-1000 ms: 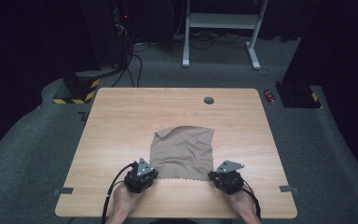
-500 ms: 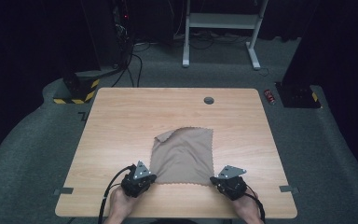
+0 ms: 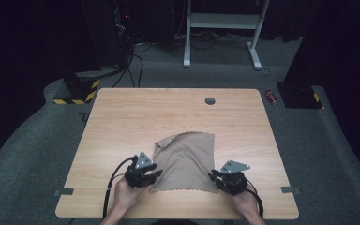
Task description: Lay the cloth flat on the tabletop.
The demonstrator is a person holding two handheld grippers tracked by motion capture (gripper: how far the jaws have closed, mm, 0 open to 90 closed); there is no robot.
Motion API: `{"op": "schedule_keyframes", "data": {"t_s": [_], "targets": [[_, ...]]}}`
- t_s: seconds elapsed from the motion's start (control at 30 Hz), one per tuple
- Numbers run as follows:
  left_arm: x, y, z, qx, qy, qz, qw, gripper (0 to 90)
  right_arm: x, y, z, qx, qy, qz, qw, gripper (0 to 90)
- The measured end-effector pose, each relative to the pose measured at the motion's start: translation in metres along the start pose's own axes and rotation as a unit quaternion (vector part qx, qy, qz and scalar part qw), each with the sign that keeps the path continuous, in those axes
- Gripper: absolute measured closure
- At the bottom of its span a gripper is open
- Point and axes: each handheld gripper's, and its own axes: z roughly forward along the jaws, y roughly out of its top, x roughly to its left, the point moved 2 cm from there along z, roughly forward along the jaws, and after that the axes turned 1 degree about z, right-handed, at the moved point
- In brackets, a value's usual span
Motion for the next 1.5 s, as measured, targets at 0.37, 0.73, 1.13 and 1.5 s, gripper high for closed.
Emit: {"op": "schedule_keyframes", "data": {"t_s": [0.37,0.73,1.13,1.5], "targets": [[0.025,0.039,0.054,0.032,-0.038,-0.044,0.9978,61.2,-0.014,0.007,0.03,-0.017,-0.018,0.03,0.9992,71.1],[0.072,0.067,0.077,0.024,0.091,-0.051,0.9943,56.8,-0.011,0.007,0.037,-0.015,-0.023,0.022,0.9994,70.8],[0.076,0.054,0.071,0.021,0.086,-0.05,0.9948,54.5,-0.01,0.007,0.038,-0.006,-0.026,0.02,0.9995,69.5],[0.091,0.069,0.084,0.031,0.066,-0.064,0.9953,89.7,-0.009,0.007,0.039,-0.003,-0.028,0.016,0.9995,69.9]]}}
